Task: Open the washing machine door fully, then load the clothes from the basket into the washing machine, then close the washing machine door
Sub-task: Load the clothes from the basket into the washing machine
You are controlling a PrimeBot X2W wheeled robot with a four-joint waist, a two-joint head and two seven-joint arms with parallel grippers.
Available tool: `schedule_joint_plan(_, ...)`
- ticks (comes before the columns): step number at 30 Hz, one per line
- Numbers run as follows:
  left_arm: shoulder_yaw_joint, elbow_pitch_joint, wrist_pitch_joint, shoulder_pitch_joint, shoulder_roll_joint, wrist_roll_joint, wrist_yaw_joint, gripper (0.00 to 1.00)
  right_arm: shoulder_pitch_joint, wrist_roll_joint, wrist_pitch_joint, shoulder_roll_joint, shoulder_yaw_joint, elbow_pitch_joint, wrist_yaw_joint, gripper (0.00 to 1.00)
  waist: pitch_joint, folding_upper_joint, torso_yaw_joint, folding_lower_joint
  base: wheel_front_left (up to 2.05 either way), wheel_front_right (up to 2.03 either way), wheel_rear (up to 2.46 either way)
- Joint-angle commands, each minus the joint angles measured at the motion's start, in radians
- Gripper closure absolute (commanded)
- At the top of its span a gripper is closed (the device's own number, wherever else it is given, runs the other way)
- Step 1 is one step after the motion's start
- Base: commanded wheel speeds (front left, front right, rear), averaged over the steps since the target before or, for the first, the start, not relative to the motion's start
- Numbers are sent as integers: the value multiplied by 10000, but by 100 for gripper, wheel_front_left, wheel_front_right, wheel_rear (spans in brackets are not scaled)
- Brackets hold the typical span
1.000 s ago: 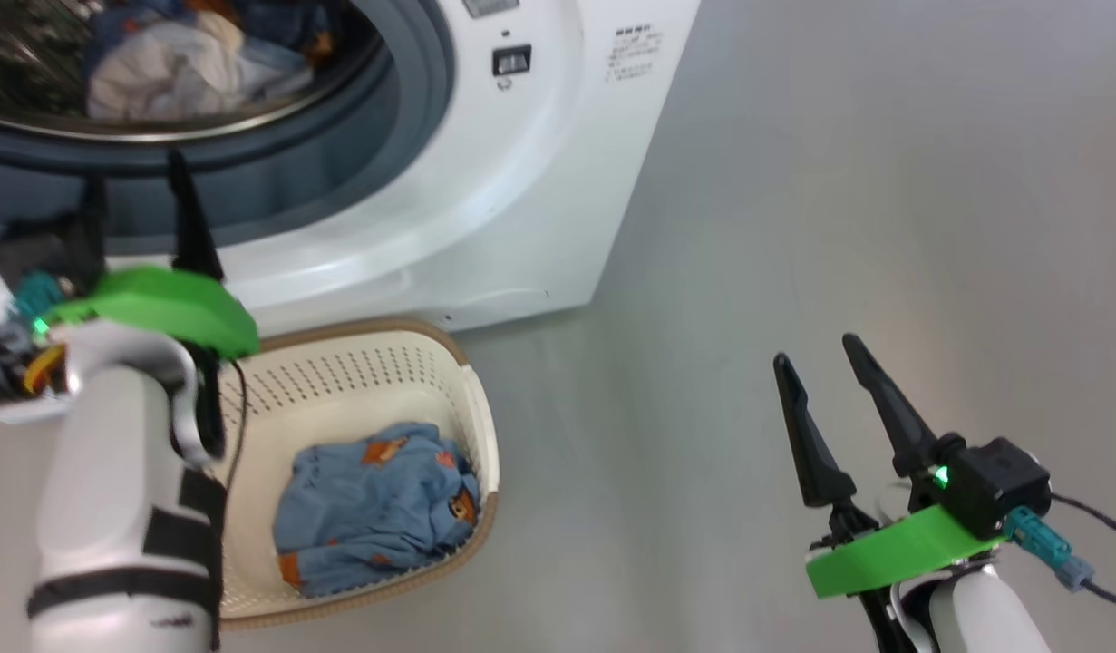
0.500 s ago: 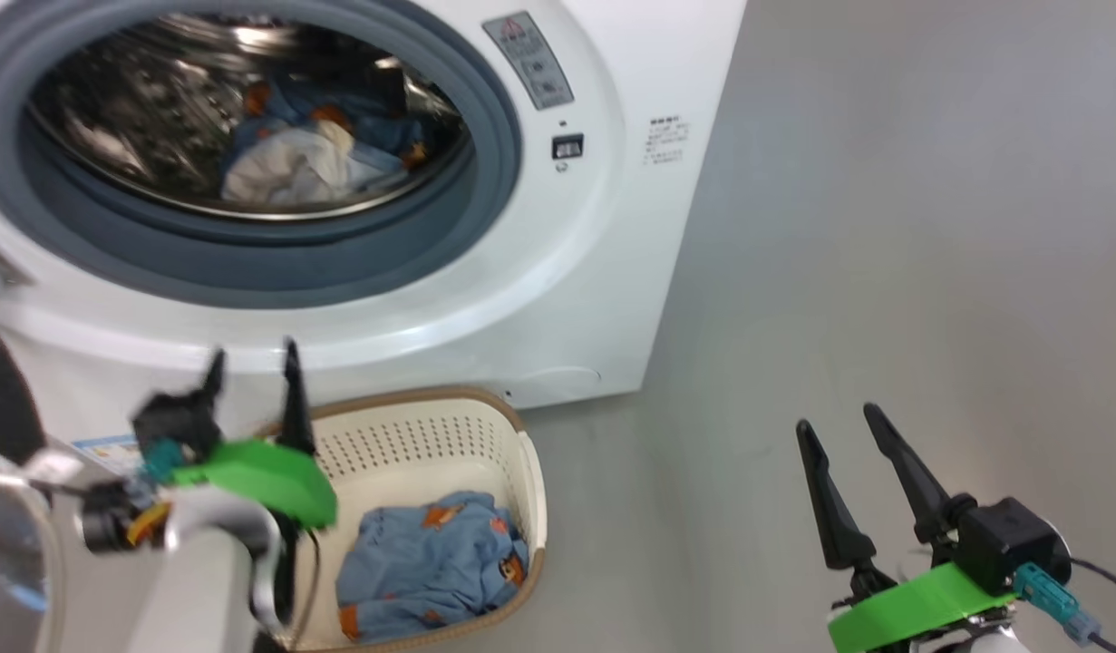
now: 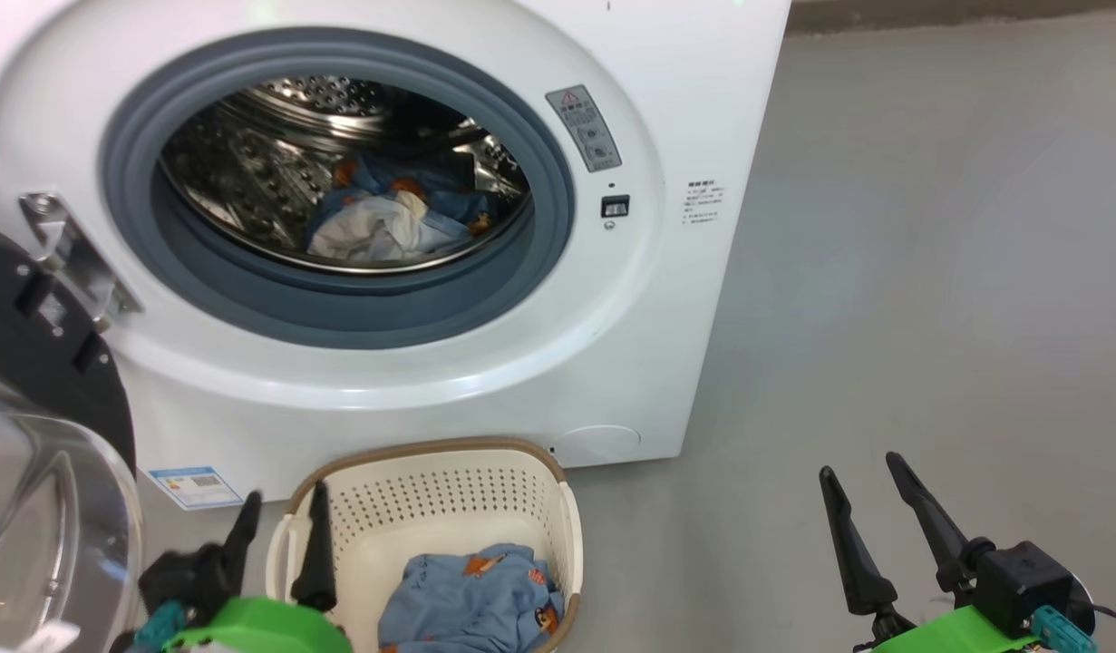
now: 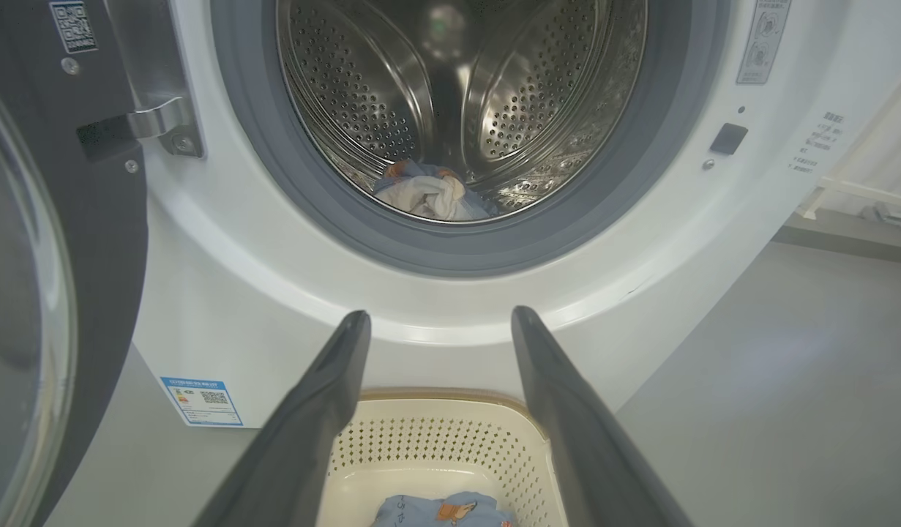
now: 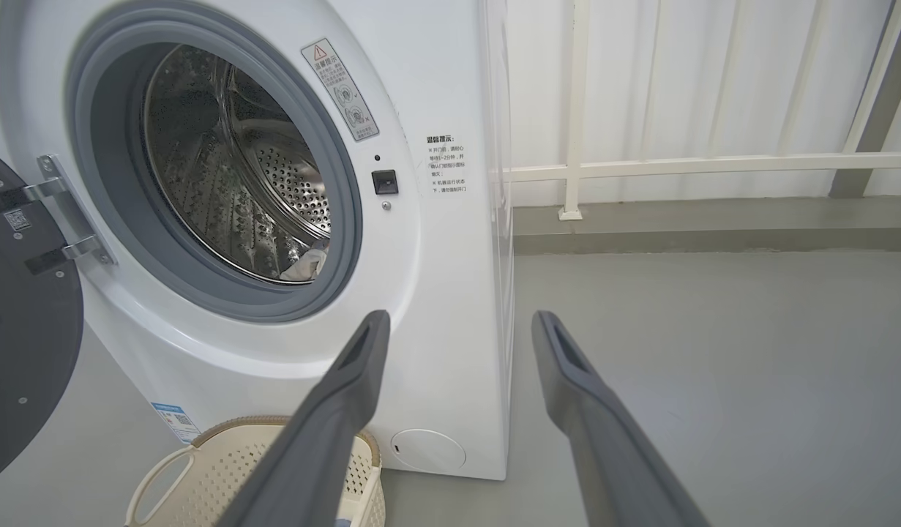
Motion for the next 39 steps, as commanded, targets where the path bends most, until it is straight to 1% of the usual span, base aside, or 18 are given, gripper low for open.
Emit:
schedule_joint_plan(1, 397, -528, -65, 176, 198, -54, 84, 0, 2, -78, -46, -44, 198, -255, 16, 0, -202, 0, 135, 1, 0, 0, 0)
schedule_joint_plan(10, 572, -1806, -65, 1525, 197, -101, 313, 0, 329, -81, -46, -77, 259, -216, 16, 0, -628, 0, 186, 1, 0, 0, 0)
schedule_joint_plan(15, 637, -2421, -65, 2182, 197, -342, 392, 0, 488, -65, -46, -114, 195, -224, 16, 0, -806, 0, 130, 1, 0, 0, 0)
schedule_joint_plan(17, 644, -2641, -65, 2401, 197, -70, 388, 0, 562, -65, -46, -114, 129, -236, 16, 0, -840, 0, 108, 1, 0, 0, 0)
schedule_joint_plan(26, 843, -2921, -65, 3009, 197, -406, 504, 0, 706, -55, -46, -98, 42, -265, 16, 0, -943, 0, -66, 1, 0, 0, 0)
schedule_joint_plan(39, 834, -3205, -65, 3169, 197, -418, 600, 0, 764, -70, -46, -94, 57, -291, 16, 0, -919, 0, -86, 1, 0, 0, 0)
